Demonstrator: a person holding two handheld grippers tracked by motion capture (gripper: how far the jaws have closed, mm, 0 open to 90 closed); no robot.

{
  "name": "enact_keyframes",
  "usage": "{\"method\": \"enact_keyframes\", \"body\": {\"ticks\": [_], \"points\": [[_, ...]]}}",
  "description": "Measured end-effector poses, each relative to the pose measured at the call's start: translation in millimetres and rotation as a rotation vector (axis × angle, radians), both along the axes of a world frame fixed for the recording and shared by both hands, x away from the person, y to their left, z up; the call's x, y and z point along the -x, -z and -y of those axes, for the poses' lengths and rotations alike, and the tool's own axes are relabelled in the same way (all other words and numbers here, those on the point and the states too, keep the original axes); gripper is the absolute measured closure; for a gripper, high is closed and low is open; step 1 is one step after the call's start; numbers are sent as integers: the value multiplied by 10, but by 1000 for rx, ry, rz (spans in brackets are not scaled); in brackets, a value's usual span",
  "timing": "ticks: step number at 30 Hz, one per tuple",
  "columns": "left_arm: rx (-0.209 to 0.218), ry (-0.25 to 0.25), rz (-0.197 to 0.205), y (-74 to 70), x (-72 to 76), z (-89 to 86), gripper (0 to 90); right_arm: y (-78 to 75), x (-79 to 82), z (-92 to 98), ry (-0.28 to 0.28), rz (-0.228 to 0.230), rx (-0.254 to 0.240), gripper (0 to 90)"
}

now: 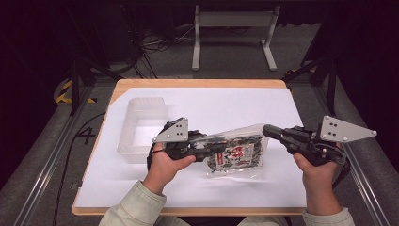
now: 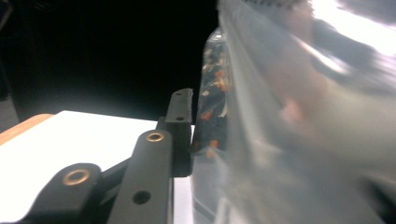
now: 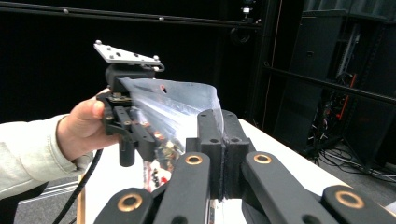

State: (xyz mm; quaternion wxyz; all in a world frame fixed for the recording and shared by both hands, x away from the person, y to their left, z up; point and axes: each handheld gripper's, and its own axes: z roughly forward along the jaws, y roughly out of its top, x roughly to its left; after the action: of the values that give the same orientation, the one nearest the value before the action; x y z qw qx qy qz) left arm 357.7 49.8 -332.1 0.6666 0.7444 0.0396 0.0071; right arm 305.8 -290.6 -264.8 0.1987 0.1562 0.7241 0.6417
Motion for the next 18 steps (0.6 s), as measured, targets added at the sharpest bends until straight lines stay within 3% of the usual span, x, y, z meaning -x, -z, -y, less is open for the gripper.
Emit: {"method": "enact_keyframes", "body": {"ticks": [10, 16, 18], "points": [[-14, 3, 0, -19, 14, -8, 741, 22, -25, 1, 11, 0, 7, 888], [-43, -11, -17, -64, 16, -37, 745, 28, -50, 4, 25, -19, 8, 777], [-52, -27, -6, -80, 18, -49, 746, 30, -65, 20, 23, -36, -4, 732]]}}
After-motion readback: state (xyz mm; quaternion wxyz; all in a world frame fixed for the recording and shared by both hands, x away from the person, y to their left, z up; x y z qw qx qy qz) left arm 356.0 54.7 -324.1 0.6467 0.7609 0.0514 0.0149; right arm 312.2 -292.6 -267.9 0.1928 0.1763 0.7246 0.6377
